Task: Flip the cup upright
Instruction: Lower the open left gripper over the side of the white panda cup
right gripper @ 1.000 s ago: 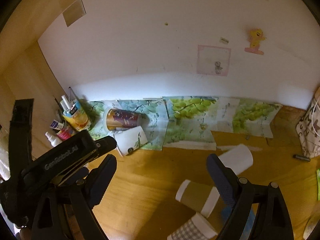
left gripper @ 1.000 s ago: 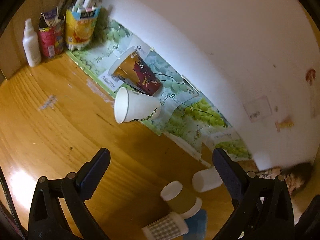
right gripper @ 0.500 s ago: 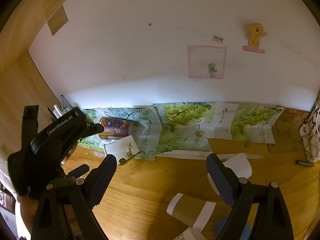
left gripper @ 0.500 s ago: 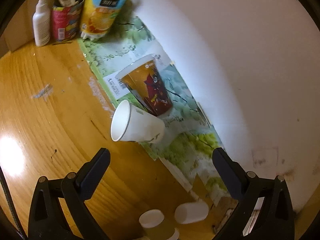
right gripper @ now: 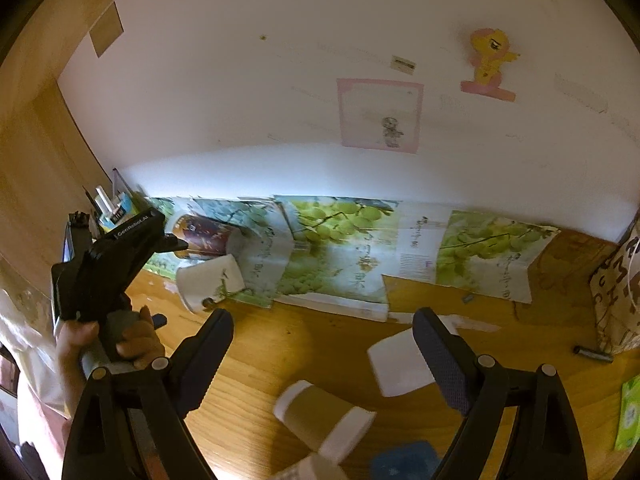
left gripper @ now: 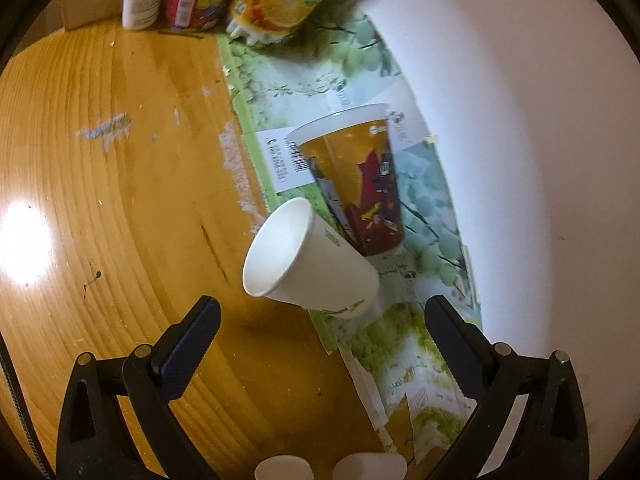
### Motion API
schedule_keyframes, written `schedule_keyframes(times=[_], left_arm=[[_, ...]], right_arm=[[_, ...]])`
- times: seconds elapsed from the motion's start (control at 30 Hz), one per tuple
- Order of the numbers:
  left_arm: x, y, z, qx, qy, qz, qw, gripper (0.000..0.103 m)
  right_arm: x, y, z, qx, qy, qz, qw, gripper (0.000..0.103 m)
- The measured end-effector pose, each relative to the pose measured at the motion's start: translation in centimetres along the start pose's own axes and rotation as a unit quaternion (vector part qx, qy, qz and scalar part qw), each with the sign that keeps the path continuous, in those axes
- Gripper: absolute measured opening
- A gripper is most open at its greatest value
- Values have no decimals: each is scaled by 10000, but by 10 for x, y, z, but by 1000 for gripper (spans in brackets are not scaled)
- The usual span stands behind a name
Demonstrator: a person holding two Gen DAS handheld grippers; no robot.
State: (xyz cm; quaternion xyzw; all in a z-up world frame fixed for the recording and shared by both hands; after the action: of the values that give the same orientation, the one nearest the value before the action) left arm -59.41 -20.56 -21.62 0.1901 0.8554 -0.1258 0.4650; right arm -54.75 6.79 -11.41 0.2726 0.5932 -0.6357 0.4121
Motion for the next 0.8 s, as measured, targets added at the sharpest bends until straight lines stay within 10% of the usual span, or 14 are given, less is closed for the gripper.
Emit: schedule_keyframes(times=[0.4,0.8], left_arm=[[24,-7,9,-339,-256,74,9991,101],[39,-21,18,-558,-124,380,9976,80]], right_arm=[[12,-1,-21,-80,-88,144,9998,92],[22,-2,-21,-290,-98,185,9994,92]])
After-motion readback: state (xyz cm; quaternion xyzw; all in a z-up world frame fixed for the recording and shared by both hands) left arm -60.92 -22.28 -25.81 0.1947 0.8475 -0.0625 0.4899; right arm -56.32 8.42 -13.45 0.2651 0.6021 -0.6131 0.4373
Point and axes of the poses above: each gripper's, at about its wrist camera, not at the fingertips, and x roughly the way its jaws point, z to its left, y to its underside, the point moved 1 cm from there along x, roughly the way its jaws point, and after that the axes turned 5 degrees about z, right-handed, at the moved point
